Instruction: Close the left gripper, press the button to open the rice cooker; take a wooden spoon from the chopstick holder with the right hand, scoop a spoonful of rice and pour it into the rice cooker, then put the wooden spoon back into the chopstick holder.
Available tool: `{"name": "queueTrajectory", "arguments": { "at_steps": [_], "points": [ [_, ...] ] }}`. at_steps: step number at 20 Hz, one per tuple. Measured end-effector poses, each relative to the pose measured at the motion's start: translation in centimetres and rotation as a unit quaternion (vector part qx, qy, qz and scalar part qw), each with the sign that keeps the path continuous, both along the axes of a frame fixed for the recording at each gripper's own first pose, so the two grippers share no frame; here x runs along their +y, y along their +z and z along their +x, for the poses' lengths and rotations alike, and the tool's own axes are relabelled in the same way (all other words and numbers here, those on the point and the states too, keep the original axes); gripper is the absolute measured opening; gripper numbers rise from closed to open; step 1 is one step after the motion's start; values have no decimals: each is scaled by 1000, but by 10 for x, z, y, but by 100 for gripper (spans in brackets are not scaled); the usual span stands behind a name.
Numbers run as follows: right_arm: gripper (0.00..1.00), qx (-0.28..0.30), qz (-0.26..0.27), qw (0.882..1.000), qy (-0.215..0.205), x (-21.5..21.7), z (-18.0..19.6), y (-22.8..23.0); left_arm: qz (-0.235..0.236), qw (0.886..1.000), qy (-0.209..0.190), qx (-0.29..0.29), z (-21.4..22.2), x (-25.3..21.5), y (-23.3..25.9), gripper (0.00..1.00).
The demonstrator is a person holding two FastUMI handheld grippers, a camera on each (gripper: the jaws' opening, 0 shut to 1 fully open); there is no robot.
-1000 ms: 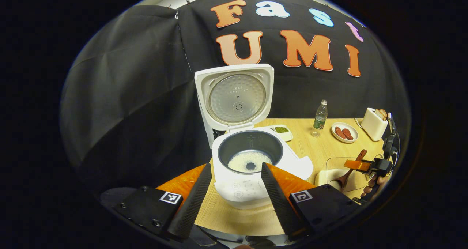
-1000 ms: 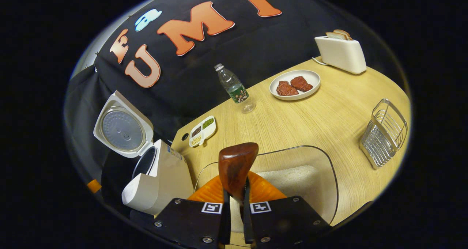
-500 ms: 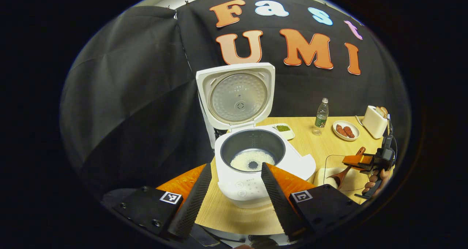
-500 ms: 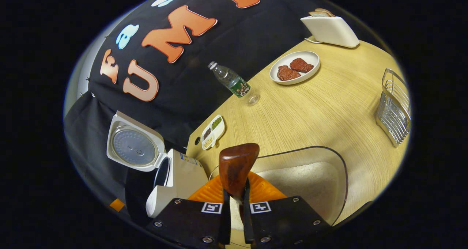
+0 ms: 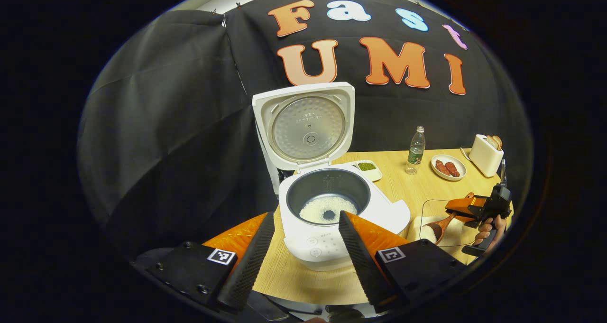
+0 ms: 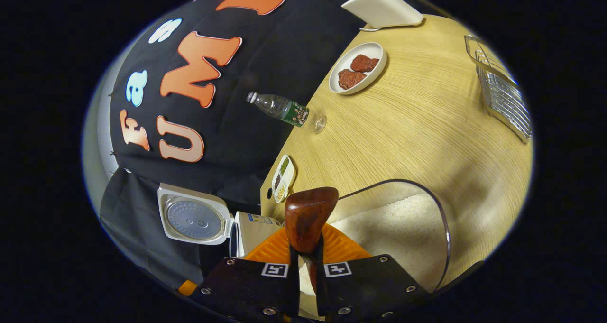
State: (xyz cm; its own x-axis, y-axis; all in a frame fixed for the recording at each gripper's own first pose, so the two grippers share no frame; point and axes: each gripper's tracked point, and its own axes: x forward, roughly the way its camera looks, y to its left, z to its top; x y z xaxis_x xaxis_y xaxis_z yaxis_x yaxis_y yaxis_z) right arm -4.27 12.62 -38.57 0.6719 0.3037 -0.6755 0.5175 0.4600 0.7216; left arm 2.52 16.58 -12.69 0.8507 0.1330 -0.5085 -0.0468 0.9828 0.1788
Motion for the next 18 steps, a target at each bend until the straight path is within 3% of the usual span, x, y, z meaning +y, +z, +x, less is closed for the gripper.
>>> {"name": "queueTrajectory", "arguments": {
  "at_steps": [4,9,12,13,14,18],
  "points": [
    [14,-11,26,1000,-9,-5,2,4,-1,1000,-9,-2,5,-9,5,89],
    [13,-38,73,995,-55,-37,4,24,2,1000,-13,-8,6,-16,8,89],
    [13,-54,101,990,-88,-60,6,39,-5,1000,-14,-11,8,-21,8,89],
    [13,-58,113,987,-101,-67,6,44,-7,1000,-13,-14,9,-22,9,94],
    [13,-61,125,983,-115,-74,8,48,-9,1000,-13,-16,10,-23,10,89],
    [13,-74,164,972,-151,-87,12,65,-16,1000,-14,-23,11,-28,11,89]
  ]
}}
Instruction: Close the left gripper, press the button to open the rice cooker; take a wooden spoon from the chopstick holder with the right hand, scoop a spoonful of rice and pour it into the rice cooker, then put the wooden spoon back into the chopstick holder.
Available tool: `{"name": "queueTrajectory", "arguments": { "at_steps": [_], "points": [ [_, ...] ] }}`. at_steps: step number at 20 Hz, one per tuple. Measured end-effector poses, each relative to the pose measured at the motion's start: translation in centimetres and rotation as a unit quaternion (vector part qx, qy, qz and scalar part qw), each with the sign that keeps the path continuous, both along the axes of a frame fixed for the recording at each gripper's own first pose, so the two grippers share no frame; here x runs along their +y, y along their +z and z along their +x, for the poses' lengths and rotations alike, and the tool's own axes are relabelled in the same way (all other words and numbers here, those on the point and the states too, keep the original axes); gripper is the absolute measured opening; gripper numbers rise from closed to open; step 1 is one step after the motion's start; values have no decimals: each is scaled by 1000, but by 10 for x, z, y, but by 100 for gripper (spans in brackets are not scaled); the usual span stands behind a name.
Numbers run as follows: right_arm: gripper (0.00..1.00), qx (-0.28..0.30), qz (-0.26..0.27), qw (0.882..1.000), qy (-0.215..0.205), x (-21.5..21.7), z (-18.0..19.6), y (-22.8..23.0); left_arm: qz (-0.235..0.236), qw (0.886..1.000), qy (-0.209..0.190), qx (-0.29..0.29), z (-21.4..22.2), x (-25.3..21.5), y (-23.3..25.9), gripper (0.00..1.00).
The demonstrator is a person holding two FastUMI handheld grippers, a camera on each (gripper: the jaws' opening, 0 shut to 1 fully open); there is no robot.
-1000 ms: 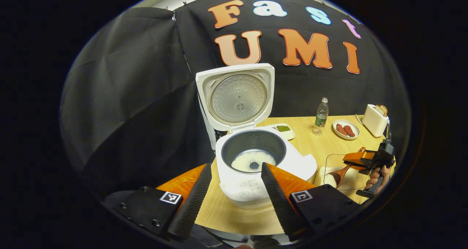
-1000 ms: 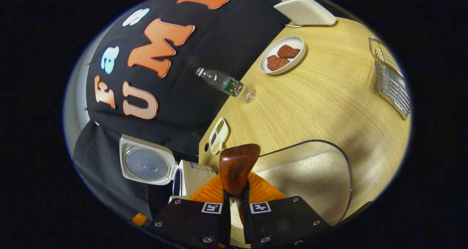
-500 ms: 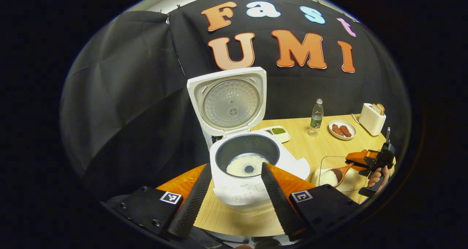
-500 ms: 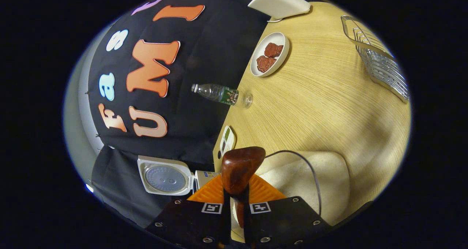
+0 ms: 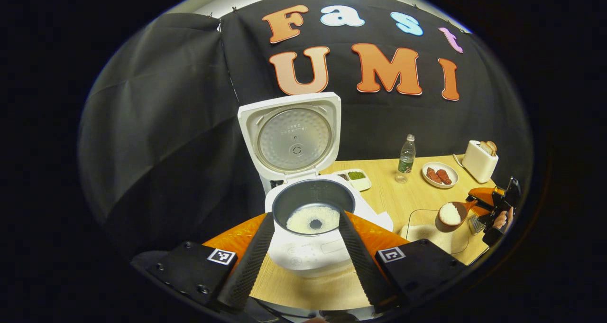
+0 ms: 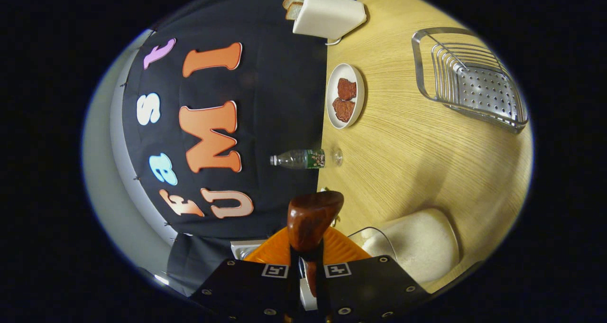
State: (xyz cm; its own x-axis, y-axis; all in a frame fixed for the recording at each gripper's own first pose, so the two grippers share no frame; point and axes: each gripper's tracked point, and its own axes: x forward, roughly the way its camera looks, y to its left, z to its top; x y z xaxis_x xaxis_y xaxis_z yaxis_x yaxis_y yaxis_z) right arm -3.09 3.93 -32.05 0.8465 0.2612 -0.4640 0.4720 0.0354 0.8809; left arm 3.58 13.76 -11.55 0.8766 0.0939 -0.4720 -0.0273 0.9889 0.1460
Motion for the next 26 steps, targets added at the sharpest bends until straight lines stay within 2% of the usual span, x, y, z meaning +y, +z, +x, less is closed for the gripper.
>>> {"name": "queueTrajectory", "arguments": {
  "at_steps": [1,2,3,4,6,7,9,10,12,13,14,16,18,20,22,23,25,26],
  "points": [
    [13,-2,8,1000,-3,1,2,4,-3,1000,0,-1,0,-1,0,94],
    [13,-5,22,1000,-6,3,3,9,-6,1000,1,-3,0,0,0,89],
    [13,-12,44,999,-13,7,8,17,-10,1000,4,-4,0,1,-1,89],
    [13,-22,65,997,-17,12,11,28,-14,1000,8,-5,-1,3,-1,93],
    [13,-38,92,995,-16,24,22,46,-22,1000,17,-6,-5,11,-3,89],
    [13,-42,99,994,-15,33,32,52,-23,999,22,-8,-5,17,-3,93],
    [13,-47,113,992,-5,56,48,64,-22,999,33,-13,-9,30,-2,93],
    [13,-50,120,991,0,68,56,69,-22,999,39,-16,-11,37,-2,89],
    [13,-55,128,990,18,94,72,78,-26,998,55,-21,-14,57,-2,89],
    [13,-56,128,990,29,109,78,82,-29,997,63,-22,-17,66,-2,93],
    [13,-55,128,989,39,125,85,83,-31,997,71,-24,-19,78,-1,89],
    [13,-52,131,989,55,154,99,87,-32,995,88,-27,-24,100,-2,93],
    [13,-44,119,989,71,182,109,86,-34,994,104,-26,-28,123,-4,89],
    [13,-33,90,992,85,206,121,78,-36,992,119,-23,-32,145,-9,93],
    [13,-24,74,992,96,226,132,73,-37,991,131,-19,-37,164,-12,89],
    [13,-21,63,993,101,235,138,70,-37,990,136,-19,-41,173,-14,93],
    [13,-20,15,993,114,251,147,66,-35,989,143,-17,-43,188,-19,93],
    [13,-24,-18,992,122,258,153,65,-35,989,145,-16,-43,193,-22,89]
  ]
}}
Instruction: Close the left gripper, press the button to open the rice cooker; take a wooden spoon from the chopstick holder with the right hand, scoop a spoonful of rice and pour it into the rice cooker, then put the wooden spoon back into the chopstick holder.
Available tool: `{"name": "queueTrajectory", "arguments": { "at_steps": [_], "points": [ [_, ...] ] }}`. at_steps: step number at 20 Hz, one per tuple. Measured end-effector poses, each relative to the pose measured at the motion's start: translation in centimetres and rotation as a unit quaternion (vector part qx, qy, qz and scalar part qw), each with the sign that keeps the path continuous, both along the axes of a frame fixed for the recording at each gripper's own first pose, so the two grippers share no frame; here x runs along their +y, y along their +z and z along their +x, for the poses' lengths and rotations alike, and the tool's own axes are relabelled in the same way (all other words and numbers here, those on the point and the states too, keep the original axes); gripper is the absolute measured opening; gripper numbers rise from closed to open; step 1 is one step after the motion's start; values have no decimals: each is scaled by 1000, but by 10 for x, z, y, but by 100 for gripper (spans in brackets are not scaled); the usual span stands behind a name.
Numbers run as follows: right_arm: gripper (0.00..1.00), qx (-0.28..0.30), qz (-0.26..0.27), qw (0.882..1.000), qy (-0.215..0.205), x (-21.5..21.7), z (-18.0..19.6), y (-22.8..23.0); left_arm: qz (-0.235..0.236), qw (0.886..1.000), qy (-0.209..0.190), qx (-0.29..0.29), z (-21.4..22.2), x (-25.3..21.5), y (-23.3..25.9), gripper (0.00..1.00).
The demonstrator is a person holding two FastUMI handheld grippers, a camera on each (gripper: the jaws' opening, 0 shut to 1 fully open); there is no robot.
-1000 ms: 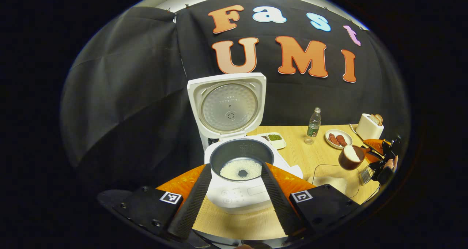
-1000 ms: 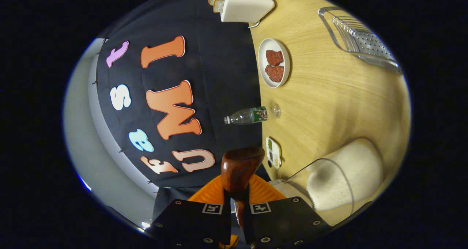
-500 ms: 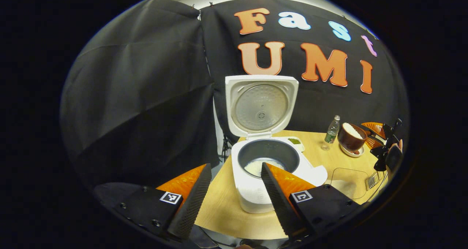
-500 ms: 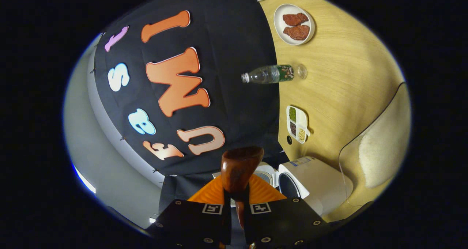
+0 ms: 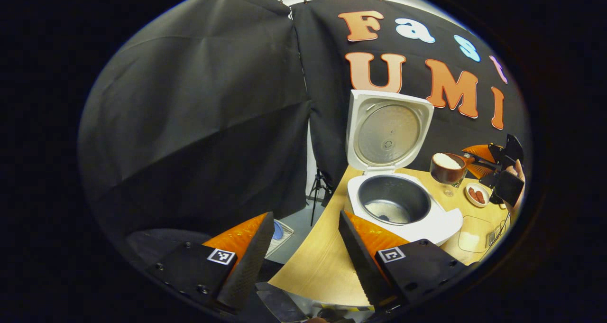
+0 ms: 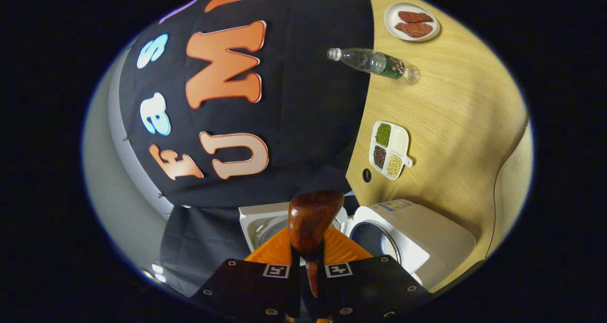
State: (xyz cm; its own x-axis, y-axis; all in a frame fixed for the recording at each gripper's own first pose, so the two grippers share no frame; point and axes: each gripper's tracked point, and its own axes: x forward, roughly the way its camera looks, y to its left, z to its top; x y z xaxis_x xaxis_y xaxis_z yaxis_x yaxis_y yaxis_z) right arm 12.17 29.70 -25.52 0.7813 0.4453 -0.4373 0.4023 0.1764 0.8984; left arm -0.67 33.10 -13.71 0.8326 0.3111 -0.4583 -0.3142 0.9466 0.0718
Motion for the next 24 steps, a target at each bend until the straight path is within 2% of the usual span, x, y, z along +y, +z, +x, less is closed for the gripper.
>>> {"name": "queueTrajectory", "arguments": {
  "at_steps": [2,4,6,8,9,11,13,14,15,17,19,20,21,23,24],
  "points": [
    [13,-16,-59,998,28,14,8,3,-7,1000,6,2,-2,9,-6,89],
    [13,-33,-106,992,54,31,18,5,-19,1000,11,3,1,15,-9,94],
    [13,-48,-159,983,75,40,27,6,-25,1000,15,3,2,21,-12,89],
    [13,-69,-208,971,94,47,31,11,-23,1000,19,3,3,28,-12,89],
    [13,-82,-228,965,102,51,33,15,-22,1000,19,3,4,29,-12,93],
    [13,-108,-255,954,116,56,38,25,-20,1000,18,4,5,31,-12,89],
    [13,-125,-280,944,123,59,45,34,-20,1000,16,4,6,31,-13,93],
    [13,-133,-287,940,127,61,47,37,-20,1000,15,5,6,29,-13,89],
    [13,-138,-293,937,129,61,46,40,-20,1000,14,4,6,29,-12,93],
    [13,-150,-302,932,134,61,48,46,-18,1000,11,4,6,30,-12,89],
    [13,-159,-316,925,141,63,51,50,-17,1000,10,3,8,30,-11,89],
    [13,-164,-321,922,143,66,52,54,-16,1000,8,3,8,29,-11,93],
    [13,-168,-329,918,146,66,52,57,-15,1000,8,3,9,30,-11,89],
    [13,-177,-335,913,150,66,53,64,-13,1000,7,1,10,29,-9,93],
    [13,-183,-337,911,154,68,54,68,-13,1000,6,0,11,29,-8,89]
  ]
}}
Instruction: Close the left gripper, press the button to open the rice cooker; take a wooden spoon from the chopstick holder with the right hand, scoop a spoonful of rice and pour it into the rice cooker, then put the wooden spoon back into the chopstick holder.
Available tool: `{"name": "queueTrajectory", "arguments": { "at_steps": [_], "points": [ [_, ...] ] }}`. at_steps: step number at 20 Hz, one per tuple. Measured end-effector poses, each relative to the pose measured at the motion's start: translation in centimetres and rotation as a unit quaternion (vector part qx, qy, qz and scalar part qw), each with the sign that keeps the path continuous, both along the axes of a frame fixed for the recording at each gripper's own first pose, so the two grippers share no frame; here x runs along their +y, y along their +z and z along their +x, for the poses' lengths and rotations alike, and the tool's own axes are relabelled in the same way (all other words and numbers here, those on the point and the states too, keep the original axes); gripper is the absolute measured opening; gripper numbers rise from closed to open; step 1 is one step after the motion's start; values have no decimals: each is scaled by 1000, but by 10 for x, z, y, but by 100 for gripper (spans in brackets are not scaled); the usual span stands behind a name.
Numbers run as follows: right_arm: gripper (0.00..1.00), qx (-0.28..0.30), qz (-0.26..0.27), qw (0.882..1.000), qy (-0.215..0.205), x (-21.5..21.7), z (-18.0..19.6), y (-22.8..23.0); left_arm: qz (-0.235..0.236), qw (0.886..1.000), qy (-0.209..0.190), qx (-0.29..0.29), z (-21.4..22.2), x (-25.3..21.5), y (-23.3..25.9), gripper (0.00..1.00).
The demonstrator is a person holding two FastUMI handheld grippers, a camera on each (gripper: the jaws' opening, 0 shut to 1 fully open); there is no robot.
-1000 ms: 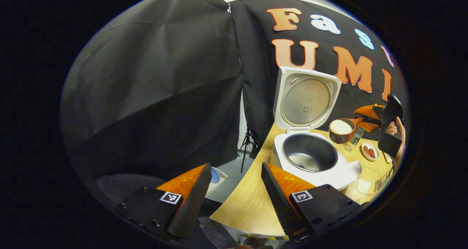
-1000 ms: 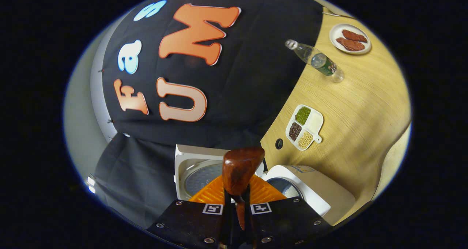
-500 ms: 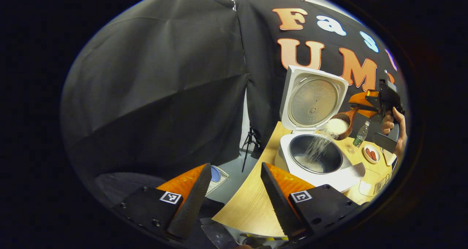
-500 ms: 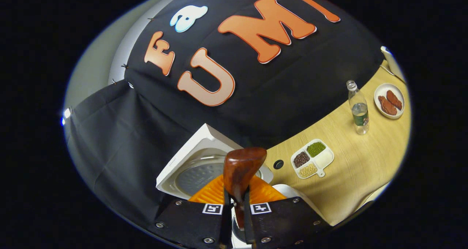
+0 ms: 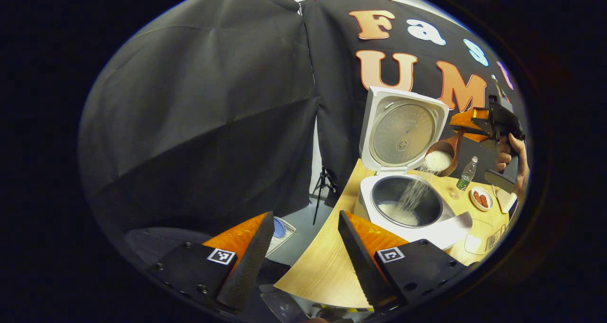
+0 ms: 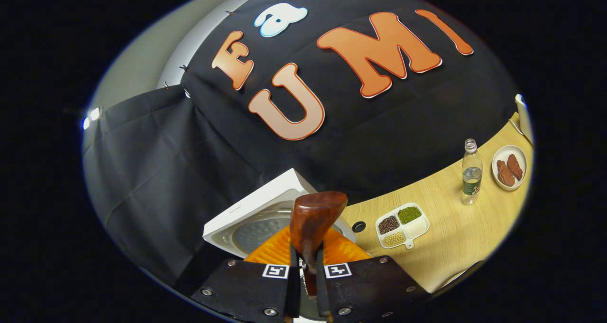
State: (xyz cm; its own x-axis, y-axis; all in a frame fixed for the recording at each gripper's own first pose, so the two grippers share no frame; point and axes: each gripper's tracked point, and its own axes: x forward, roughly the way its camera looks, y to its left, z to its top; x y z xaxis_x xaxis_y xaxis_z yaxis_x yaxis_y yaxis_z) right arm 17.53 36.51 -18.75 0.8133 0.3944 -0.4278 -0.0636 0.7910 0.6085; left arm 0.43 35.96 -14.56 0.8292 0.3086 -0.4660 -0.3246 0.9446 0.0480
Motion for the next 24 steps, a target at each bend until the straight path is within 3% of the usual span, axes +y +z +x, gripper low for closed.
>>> {"name": "queueTrajectory", "arguments": {
  "at_steps": [13,21,24],
  "points": [
    [13,-90,-85,990,64,24,7,41,0,1000,3,-4,0,-3,2,93],
    [13,-153,-139,973,103,38,6,66,-1,1000,9,0,-4,-2,0,89],
    [13,-168,-152,967,114,44,4,75,-3,1000,13,0,-5,0,-2,93]
  ]
}}
